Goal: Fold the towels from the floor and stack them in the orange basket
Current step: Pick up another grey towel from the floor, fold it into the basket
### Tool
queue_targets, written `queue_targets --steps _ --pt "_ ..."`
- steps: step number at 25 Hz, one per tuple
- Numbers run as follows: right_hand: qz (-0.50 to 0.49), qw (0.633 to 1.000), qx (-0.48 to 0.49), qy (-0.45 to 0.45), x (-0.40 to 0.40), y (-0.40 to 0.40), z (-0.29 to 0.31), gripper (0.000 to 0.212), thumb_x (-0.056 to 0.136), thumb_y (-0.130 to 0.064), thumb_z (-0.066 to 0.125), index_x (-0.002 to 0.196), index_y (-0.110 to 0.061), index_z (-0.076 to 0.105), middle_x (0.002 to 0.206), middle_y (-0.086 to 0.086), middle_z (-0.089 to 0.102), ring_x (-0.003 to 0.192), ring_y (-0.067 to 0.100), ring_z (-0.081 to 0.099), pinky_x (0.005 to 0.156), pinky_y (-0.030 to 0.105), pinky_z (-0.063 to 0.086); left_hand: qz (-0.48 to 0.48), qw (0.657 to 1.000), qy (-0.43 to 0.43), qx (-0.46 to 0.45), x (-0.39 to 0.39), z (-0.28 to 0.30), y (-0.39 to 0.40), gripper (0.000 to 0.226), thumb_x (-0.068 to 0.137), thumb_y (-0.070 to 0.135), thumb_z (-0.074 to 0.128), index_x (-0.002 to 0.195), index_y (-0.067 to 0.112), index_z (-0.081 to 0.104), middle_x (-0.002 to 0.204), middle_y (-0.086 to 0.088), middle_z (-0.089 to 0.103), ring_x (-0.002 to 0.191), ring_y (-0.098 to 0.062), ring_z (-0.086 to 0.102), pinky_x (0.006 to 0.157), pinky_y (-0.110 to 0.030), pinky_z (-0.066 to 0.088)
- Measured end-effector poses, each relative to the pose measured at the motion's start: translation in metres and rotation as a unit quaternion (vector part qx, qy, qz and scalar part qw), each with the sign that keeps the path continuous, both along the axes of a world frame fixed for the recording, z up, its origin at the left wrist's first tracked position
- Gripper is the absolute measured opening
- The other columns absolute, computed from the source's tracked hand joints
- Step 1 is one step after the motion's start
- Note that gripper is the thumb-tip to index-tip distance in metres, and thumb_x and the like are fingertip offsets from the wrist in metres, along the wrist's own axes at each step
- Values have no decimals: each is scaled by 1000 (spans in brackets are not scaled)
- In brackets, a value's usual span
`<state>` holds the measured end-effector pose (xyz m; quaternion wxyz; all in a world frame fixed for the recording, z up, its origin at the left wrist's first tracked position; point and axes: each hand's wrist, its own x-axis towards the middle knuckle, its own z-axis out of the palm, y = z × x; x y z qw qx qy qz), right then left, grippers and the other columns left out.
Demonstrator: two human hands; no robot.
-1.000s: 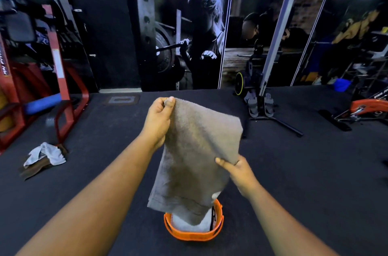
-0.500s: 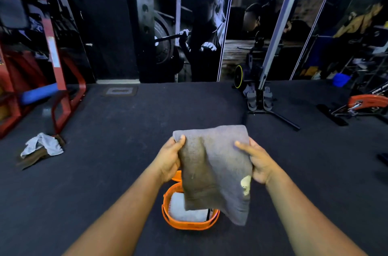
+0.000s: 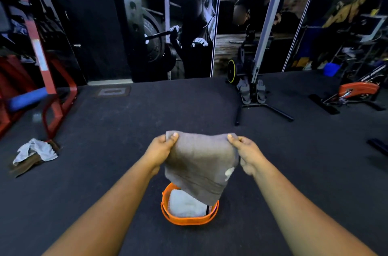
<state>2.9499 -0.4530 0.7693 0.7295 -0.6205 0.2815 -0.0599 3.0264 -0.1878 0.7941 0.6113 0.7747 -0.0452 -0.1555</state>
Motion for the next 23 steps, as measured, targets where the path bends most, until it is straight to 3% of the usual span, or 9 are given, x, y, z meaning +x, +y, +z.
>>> queue_targets --steps 2,4,7,10,13,17,19,20,23 --pt "36 998 36 -31 -1 -5 1 58 87 -21 81 133 -14 48 123 13 68 115 25 65 96 43 51 43 999 6 -14 6 8 0 35 101 39 63 105 4 71 95 -8 73 92 -24 68 73 -33 52" --pt "94 994 23 -46 -5 -8 5 65 85 0 78 135 -15 40 123 13 64 113 24 64 94 41 53 49 999 -7 1 12 17 5 35 96 32 71 115 4 63 97 -6 66 93 -22 63 75 -31 49" --pt "141 984 -88 -62 -2 -10 10 68 80 12 77 136 -11 47 127 14 61 111 22 63 84 28 55 34 999 -19 -12 25 25 17 73 90 14 78 148 11 34 115 -9 62 100 -17 62 90 -33 51" --pt "196 950 -235 -68 2 -11 22 75 78 10 79 140 -14 45 128 4 58 114 16 63 86 26 57 -49 998 -40 10 37 25 32 94 81 -1 83 156 19 29 129 -13 61 118 -26 63 97 -41 57" --pt "214 886 -410 -42 10 -12 32 68 77 -3 81 134 -24 52 124 -5 58 105 8 61 83 26 55 -100 966 -151 183 42 35 42 79 75 5 89 144 17 53 127 -3 65 118 -19 62 97 -34 55" --pt "149 860 -478 -101 22 -6 45 29 83 0 69 97 -25 74 100 -4 70 85 5 64 77 30 55 -76 900 -268 335 45 43 55 43 76 29 89 114 31 69 106 10 71 98 -13 65 86 -34 56" --pt "91 869 -474 -111 25 -10 54 30 89 0 64 80 -26 73 86 0 66 65 4 55 64 28 47 -69 886 -296 349 51 44 66 29 79 35 85 103 36 70 99 12 73 92 -13 68 80 -36 57" --pt "90 875 -464 -108 28 -10 55 31 92 -1 63 79 -27 72 86 0 63 66 5 53 64 25 44 -78 889 -297 338 53 45 70 24 80 36 84 99 37 70 96 14 72 89 -11 67 78 -36 57" --pt "156 892 -409 -114 32 14 41 22 96 -8 66 90 -29 71 102 -3 64 90 9 62 79 18 46 -113 892 -294 324 53 47 73 21 82 38 82 95 40 66 93 14 70 85 -8 64 77 -34 54"
